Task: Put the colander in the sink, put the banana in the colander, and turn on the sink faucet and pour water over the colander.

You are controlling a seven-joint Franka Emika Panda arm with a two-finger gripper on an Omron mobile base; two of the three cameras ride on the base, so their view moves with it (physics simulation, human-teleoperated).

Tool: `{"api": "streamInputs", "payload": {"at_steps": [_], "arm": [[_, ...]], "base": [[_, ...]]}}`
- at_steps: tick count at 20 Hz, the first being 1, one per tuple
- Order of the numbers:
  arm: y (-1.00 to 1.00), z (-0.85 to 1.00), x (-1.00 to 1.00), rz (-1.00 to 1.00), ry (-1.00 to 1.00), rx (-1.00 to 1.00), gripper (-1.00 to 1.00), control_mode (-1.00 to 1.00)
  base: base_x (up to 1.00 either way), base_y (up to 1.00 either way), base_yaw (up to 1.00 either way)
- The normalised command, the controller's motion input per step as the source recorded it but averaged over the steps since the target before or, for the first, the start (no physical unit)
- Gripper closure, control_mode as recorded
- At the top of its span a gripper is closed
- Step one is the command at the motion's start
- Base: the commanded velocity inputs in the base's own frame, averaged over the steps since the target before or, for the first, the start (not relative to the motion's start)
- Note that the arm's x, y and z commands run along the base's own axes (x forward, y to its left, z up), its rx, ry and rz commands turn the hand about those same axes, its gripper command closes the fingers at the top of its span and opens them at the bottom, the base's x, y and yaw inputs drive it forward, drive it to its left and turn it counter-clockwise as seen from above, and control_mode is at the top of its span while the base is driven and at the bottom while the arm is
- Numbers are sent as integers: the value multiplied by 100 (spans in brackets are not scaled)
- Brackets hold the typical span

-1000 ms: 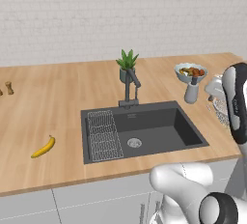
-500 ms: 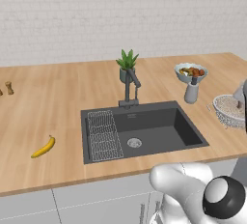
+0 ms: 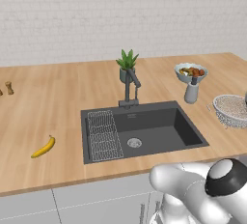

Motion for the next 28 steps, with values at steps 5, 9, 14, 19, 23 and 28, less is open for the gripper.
{"api": "streamInputs", "payload": {"at_steps": [5,9,14,19,23,28], "arm": [[-43,-11,30,-13,0,17,-100,-100],[-39,0,38,-9,0,19,-100,-100],[-22,-13,35,-11,0,12,-100,-100],[-1,-35,26,-11,0,3,-100,-100],[0,-22,43,-8,0,5,-100,-100],[-5,-28,34,-2,0,5,-100,-100]], "base": [[0,0,0],[0,0,0],[0,0,0],[0,0,0],[0,0,0],[0,0,0]]}}
